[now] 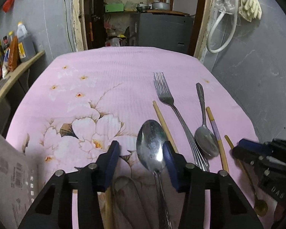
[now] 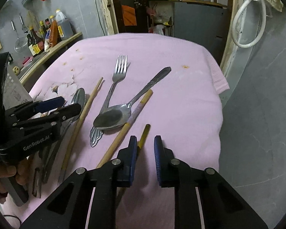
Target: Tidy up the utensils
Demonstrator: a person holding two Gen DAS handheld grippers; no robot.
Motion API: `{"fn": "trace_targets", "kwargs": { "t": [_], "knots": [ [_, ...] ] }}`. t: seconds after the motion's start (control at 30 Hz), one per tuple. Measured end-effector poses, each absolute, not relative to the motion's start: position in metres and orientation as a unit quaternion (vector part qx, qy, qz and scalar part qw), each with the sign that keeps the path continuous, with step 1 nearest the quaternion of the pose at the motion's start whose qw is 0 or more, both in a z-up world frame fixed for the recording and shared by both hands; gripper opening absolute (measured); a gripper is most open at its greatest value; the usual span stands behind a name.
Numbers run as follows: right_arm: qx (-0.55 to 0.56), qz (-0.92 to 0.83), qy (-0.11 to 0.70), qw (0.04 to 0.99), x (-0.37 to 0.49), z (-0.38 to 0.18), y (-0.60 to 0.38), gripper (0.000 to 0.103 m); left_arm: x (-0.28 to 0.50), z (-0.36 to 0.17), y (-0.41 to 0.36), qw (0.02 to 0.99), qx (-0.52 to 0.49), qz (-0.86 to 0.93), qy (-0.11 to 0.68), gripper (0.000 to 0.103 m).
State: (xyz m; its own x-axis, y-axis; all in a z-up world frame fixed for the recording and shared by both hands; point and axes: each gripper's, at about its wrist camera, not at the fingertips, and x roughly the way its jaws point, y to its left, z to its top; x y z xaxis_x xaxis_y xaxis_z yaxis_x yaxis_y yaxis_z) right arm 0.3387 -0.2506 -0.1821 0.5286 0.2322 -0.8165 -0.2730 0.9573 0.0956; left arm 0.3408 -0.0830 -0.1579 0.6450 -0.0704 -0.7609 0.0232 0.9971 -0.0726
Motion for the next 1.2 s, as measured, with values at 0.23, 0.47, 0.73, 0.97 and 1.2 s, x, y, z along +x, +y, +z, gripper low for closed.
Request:
{"fn": "trace_targets", "kwargs": {
  "t": [0.23, 0.47, 0.73, 0.97, 1.2],
  "knots": [
    [-0.003, 0.134, 0.488, 0.863, 0.343, -0.188, -0.246, 0.016, 0.352, -0.160, -0.075, 0.899, -0.063, -0.045, 0.432, 0.037],
    [-0.011, 0.104, 0.517, 0.850, 0.352, -0.187, -0.238, 0.015, 0.360, -0.160, -0.075, 0.890, -0.061, -0.058, 0.449, 0.015],
    [0.055, 0.103, 0.527, 0.842, 0.350, -0.185, -0.248, 0.005, 0.357, -0.147, -0.073, 0.890, -0.068, -0.053, 0.448, 0.003],
    [0.102, 0.125, 0.486, 0.859, 0.328, -0.162, -0.251, 0.005, 0.343, -0.123, -0.077, 0.896, -0.062, -0.071, 0.434, 0.002],
    [0.122, 0.141, 0.438, 0.879, 0.309, -0.134, -0.252, 0.005, 0.317, -0.088, -0.068, 0.915, -0.057, -0.069, 0.393, 0.002]
  ]
}}
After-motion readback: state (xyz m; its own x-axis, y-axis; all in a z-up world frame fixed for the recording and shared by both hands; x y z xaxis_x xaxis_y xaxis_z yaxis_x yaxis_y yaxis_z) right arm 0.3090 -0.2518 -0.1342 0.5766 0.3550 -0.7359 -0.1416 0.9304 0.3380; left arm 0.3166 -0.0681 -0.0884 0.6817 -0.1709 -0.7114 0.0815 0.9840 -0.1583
